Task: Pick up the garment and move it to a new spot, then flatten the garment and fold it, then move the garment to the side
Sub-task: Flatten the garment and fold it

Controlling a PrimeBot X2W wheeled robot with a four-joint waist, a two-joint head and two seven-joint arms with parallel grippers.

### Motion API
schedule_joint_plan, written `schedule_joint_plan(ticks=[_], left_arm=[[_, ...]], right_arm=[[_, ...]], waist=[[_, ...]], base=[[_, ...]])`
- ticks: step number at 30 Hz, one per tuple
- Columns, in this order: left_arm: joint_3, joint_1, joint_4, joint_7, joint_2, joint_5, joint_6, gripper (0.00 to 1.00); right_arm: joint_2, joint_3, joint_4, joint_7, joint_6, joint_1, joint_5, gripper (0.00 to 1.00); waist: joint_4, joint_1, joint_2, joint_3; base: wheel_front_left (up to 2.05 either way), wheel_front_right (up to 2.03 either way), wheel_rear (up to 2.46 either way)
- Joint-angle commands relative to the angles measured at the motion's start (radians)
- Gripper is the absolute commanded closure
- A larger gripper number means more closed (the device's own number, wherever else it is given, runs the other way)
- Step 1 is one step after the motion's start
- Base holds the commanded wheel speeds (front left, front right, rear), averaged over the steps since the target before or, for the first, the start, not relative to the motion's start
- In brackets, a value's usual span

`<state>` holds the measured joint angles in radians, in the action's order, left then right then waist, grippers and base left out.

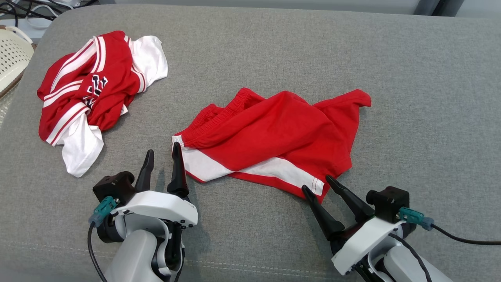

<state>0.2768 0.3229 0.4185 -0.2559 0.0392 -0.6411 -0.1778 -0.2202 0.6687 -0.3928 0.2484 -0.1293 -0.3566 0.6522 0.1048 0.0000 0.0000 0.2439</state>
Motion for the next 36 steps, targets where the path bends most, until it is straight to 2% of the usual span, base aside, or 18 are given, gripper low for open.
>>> schedule_joint_plan(ticks=[1, 2, 4, 6, 7, 9, 11, 16, 21, 24, 28, 31, 36], left_arm=[[-0.024, -0.003, -0.027, -0.006, 0.011, 0.011, -0.005, 0.0], [-0.021, -0.004, -0.029, -0.006, 0.011, 0.011, -0.007, 0.0], [-0.015, -0.006, -0.031, -0.006, 0.011, 0.011, -0.009, 0.0], [-0.013, -0.007, -0.031, -0.006, 0.011, 0.012, -0.011, 0.0], [-0.013, -0.006, -0.031, -0.006, 0.011, 0.014, -0.012, 0.0], [-0.013, -0.004, -0.032, -0.006, 0.011, 0.018, -0.014, 0.0], [-0.013, 0.001, -0.031, -0.006, 0.011, 0.022, -0.014, 0.0], [-0.017, 0.006, -0.027, -0.006, 0.011, 0.034, -0.013, 0.0], [-0.018, -0.008, -0.019, -0.006, 0.011, 0.037, -0.005, 0.0], [0.012, -0.01, 0.002, 0.0, 0.012, 0.036, 0.029, 0.0], [0.091, -0.007, 0.016, 0.052, 0.051, 0.088, 0.073, 0.0], [0.133, -0.018, 0.017, 0.109, 0.083, 0.117, 0.08, 0.0], [0.178, -0.076, -0.031, 0.207, 0.129, 0.123, 0.097, 0.0]], right_arm=[[-0.001, 0.019, 0.014, 0.013, -0.001, -0.007, 0.01, 0.0], [-0.003, 0.024, 0.008, 0.013, -0.001, -0.008, 0.01, 0.07], [-0.001, 0.028, 0.0, 0.013, -0.001, -0.011, 0.018, 0.53], [0.001, 0.036, -0.012, 0.013, -0.001, -0.016, 0.03, 0.71], [0.001, 0.041, -0.019, 0.013, -0.001, -0.02, 0.034, 0.76], [0.003, 0.049, -0.036, 0.013, -0.001, -0.03, 0.042, 0.76], [0.003, 0.059, -0.054, 0.013, -0.001, -0.041, 0.049, 1.0], [-0.007, 0.061, -0.059, 0.013, -0.001, -0.06, 0.029, 1.0], [-0.068, -0.002, 0.008, 0.013, -0.001, -0.031, -0.067, 1.0], [-0.121, -0.072, 0.061, 0.013, -0.001, 0.016, -0.129, 1.0], [-0.178, -0.175, 0.11, 0.013, -0.001, 0.092, -0.194, 1.0], [-0.188, -0.227, 0.142, 0.013, -0.001, 0.13, -0.21, 1.0], [-0.162, -0.232, 0.142, 0.013, -0.001, 0.137, -0.212, 1.0]], waist=[[0.001, 0.0, 0.0, -0.001], [0.002, 0.0, 0.0, -0.001], [0.003, 0.0, 0.0, -0.002], [0.004, 0.0, 0.0, -0.001], [0.004, 0.0, 0.0, 0.0], [0.005, 0.0, 0.0, 0.002], [0.007, 0.0, 0.0, 0.005], [0.008, 0.0, 0.0, 0.008], [-0.021, 0.0, 0.0, 0.005], [-0.05, 0.0, 0.0, -0.003], [-0.089, 0.0, 0.0, -0.013], [-0.112, 0.0, 0.0, -0.015], [-0.146, 0.0, 0.0, -0.021]], base=[[0.0, 0.0, 0.0], [0.0, 0.0, 0.0], [0.0, 0.0, 0.0], [0.0, 0.0, 0.0], [0.0, 0.0, 0.0], [0.0, 0.0, 0.0], [0.0, 0.0, 0.0], [0.0, 0.0, 0.0], [0.0, 0.0, 0.0], [0.0, 0.0, 0.0], [0.0, 0.0, 0.0], [0.0, 0.0, 0.0], [0.0, 0.0, 0.0]])
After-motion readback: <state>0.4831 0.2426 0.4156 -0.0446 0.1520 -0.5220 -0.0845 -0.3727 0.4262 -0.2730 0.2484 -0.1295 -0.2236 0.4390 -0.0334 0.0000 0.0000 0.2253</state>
